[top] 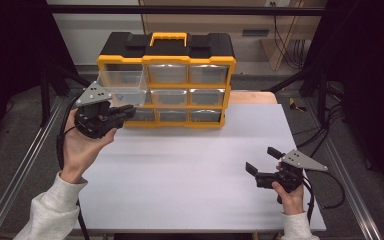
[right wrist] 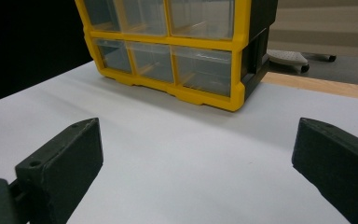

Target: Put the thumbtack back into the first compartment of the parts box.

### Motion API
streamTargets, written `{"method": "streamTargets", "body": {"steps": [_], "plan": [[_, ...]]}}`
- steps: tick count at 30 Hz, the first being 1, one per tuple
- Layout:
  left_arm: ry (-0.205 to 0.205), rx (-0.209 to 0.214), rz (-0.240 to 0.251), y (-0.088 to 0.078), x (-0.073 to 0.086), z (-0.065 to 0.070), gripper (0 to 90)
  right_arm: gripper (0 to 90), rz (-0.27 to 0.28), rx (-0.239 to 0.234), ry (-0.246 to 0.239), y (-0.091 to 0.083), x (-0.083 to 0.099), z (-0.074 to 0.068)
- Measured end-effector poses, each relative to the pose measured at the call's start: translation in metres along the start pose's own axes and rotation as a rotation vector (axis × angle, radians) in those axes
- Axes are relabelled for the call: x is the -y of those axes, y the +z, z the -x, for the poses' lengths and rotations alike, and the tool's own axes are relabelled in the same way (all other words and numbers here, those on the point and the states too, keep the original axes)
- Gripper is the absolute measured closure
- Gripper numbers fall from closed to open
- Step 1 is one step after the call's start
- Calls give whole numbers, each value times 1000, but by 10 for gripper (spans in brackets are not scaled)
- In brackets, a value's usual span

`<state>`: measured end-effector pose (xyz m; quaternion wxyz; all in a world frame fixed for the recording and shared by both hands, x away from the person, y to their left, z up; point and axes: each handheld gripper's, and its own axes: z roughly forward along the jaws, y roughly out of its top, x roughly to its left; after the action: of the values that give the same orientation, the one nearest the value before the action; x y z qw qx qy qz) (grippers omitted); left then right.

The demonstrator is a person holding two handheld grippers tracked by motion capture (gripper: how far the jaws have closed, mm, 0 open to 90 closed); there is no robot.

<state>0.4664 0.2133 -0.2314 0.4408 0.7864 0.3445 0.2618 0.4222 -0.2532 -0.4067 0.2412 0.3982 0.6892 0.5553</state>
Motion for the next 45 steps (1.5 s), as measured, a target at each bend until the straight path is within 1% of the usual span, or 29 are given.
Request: {"method": "streamTargets", "body": {"steps": [1, 2, 11, 13, 14, 15, 19, 20, 21, 24, 25, 26, 27, 29, 30, 32, 33, 34, 39, 40, 42, 43, 44, 45], "plan": [[6, -4, -5, -1, -1, -1, 824, 22, 1, -2, 2, 0, 0, 0], [3, -5, 1, -1, -3, -1, 824, 22, 4, -2, 3, 0, 0, 0], [24, -36, -1, -6, -20, -7, 824, 22, 3, -1, 0, 0, 0, 0], [25, -40, 4, -7, -24, -8, 824, 22, 3, -1, -1, 0, 0, 0], [17, -43, 11, -6, -26, -8, 824, 22, 0, -6, -2, 0, 0, 0], [24, -48, 8, -6, -27, -9, 824, 22, 3, -5, 0, 0, -1, 0], [31, -58, 6, -6, -34, -12, 824, 22, 3, -3, 2, 0, -1, 0], [21, -63, 13, -5, -35, -12, 824, 22, 3, -3, 2, 0, -1, 0], [31, -66, 5, -5, -37, -13, 824, 22, 4, -3, 3, 0, -1, 0], [21, -71, 14, -4, -40, -15, 824, 22, 6, -2, 2, 0, -1, 0], [35, -74, -1, -4, -41, -17, 824, 22, 6, -2, 2, -1, -1, 0], [21, -78, 9, -3, -42, -18, 824, 22, 6, -3, 1, -1, -1, 0], [19, -81, 8, -1, -43, -19, 824, 22, 9, -4, 0, 0, -1, 0], [27, -88, 0, 0, -45, -23, 824, 22, 2, -2, 0, -1, -1, 0], [19, -93, 10, 2, -46, -24, 824, 22, 3, -2, 0, -1, -1, 0], [22, -92, 12, 4, -47, -27, 824, 22, 3, -3, 0, -1, -1, 0], [17, -95, 15, 5, -48, -29, 824, 22, 4, -4, -1, -1, -1, 0], [25, -98, 7, 5, -48, -31, 824, 22, 3, -5, 1, -1, -1, 0], [-2, -110, 25, 10, -50, -39, 824, 22, 4, -3, 0, -1, -1, 0], [-1, -107, 25, 11, -51, -40, 824, 22, 4, -2, 4, -1, -1, 0], [0, -116, 29, 12, -52, -42, 823, 22, 5, -4, 0, -1, -1, 0], [6, -119, 22, 13, -52, -43, 824, 22, 4, -4, 1, -1, -1, 0], [-2, -125, 32, 15, -52, -44, 823, 22, 4, -4, 0, -1, -1, 0], [5, -131, 32, 16, -53, -45, 823, 22, 4, -6, 1, -1, -1, 0]]}}
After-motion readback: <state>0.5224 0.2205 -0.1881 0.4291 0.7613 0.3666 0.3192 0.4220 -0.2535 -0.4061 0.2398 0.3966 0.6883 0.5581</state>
